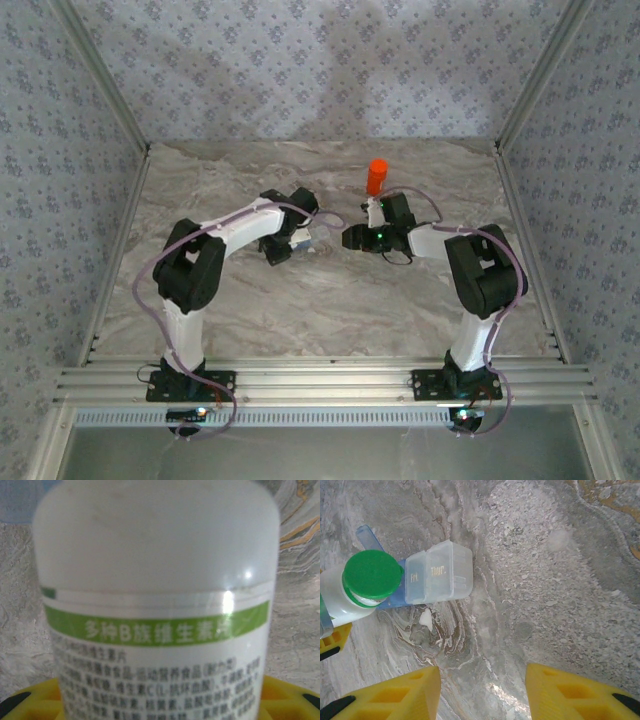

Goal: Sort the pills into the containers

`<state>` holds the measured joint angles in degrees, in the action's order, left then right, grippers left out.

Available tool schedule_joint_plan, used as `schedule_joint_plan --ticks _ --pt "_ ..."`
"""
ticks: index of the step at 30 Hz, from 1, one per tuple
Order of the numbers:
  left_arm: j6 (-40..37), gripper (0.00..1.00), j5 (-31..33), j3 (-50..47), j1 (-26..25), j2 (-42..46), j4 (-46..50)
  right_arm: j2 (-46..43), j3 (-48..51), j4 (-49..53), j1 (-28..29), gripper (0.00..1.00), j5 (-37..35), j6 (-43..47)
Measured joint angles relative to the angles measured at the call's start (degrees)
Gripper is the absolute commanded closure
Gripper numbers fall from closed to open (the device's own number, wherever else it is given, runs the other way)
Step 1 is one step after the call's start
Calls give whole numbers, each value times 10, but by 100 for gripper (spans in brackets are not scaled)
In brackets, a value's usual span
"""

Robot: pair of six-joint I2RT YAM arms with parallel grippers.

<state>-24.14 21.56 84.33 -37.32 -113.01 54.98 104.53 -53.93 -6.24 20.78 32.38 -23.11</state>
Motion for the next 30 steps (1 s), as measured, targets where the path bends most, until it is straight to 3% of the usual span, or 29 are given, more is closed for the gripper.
schedule_joint_plan --ticks 10,30 --pt "23 100 -30 -66 4 42 -49 6 0 3 7 50 -1 2" --pt "73 100 -26 -154 19 102 -168 22 -18 18 26 50 -6 17"
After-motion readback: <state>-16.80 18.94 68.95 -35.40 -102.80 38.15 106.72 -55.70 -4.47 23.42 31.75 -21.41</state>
